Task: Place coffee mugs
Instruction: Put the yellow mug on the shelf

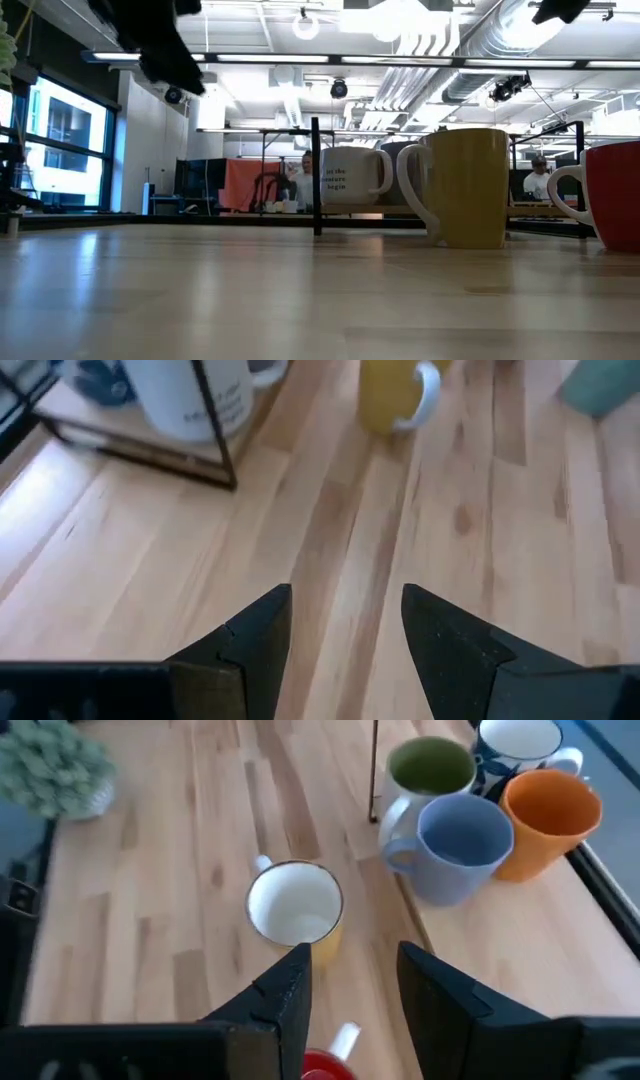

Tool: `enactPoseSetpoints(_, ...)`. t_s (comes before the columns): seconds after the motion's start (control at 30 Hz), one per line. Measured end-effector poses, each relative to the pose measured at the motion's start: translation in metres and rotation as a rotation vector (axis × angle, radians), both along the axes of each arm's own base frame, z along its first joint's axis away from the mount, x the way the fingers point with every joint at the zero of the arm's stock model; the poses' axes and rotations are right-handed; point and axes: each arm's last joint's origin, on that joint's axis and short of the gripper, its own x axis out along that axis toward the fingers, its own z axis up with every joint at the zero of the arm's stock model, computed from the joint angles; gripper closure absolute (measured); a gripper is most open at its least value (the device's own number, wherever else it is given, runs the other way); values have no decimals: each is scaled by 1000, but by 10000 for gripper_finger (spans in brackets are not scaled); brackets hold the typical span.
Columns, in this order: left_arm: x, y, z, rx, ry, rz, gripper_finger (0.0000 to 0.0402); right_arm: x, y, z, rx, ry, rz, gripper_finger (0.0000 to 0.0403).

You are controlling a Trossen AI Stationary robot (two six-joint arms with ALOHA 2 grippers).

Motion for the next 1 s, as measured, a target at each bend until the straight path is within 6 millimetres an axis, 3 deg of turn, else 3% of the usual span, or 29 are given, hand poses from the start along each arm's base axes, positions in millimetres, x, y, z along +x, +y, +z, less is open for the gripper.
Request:
enactPoseSetpoints(0.13,10,3,-20,58,-78,-10,222,32,1,0,-107,-2,53,276)
enactPoseSetpoints(0.33,14,14,-21,155,-83,-7,222,75,-1,-3,-189,-33,116,276)
enactPoseSetpoints(0.43,12,19,-19,194,-78,-1,222,87,-7,-16,-186,-34,83,276)
enactPoseSetpoints(0.6,10,23,-18,223,-71,-4,222,88,-20,-58,-160,-109,40,276)
enactPoseSetpoints(0.77,10,27,-17,229,-74,10,222,79,-26,-80,-137,-261,67,276)
enactPoseSetpoints(1.0,13,30,-13,230,-121,28,222,81,-31,-120,-84,-170,30,276)
